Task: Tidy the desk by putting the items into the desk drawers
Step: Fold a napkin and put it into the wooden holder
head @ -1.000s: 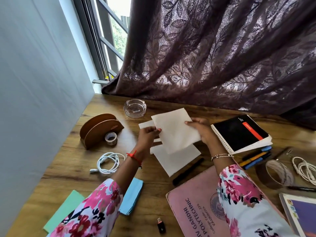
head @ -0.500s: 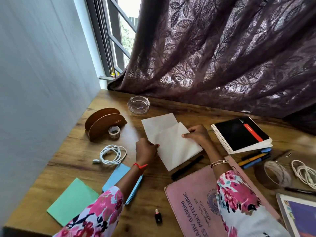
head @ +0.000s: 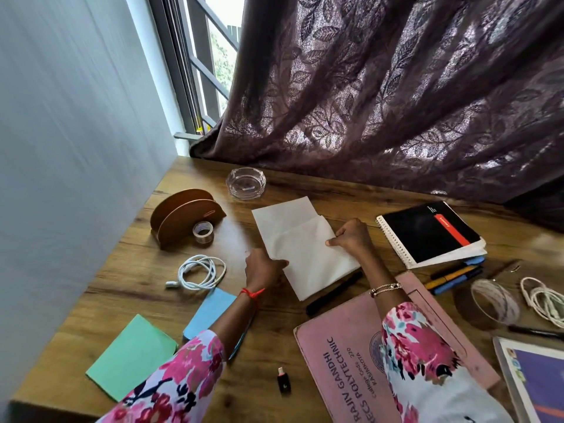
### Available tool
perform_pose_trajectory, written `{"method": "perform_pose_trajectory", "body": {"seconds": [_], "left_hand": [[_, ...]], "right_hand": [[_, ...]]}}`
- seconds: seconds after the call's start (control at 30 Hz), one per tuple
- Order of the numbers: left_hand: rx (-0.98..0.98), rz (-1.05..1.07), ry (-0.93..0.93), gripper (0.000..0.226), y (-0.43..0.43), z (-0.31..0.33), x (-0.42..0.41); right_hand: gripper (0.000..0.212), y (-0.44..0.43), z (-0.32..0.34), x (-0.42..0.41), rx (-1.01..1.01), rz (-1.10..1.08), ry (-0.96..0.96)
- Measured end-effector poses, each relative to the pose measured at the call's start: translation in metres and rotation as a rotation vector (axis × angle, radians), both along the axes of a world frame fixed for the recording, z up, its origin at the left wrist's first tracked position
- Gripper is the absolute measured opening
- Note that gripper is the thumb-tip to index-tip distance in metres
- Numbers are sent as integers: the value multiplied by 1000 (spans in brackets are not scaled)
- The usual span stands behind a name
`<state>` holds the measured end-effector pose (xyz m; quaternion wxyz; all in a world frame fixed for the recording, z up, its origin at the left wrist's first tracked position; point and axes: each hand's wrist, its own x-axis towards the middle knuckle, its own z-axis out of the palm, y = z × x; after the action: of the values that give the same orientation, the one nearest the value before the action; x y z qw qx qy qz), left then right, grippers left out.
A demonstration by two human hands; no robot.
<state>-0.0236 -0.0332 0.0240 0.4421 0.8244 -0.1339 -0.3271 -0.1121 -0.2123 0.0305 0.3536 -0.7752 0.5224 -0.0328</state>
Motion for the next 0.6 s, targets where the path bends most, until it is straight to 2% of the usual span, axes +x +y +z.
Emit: {"method": "perform_pose_trajectory", "body": {"seconds": [0.37,0.47,0.53,0.6], "left_hand": [[-94,15,-1,13,-5,1,-4],[-160,16,-25,10,-6,4,-2],[-203,49,-26,5,-7,7,4],[-233,99,-11,11,-9,10,12]], "right_hand": [[38,1,4,-7,149,-41,-75],[35,-3,12,-8,236,-56,-145],[25,-6,20,-8,297,-52,-200],[24,-8,26,-5,320,-68,-271]]}}
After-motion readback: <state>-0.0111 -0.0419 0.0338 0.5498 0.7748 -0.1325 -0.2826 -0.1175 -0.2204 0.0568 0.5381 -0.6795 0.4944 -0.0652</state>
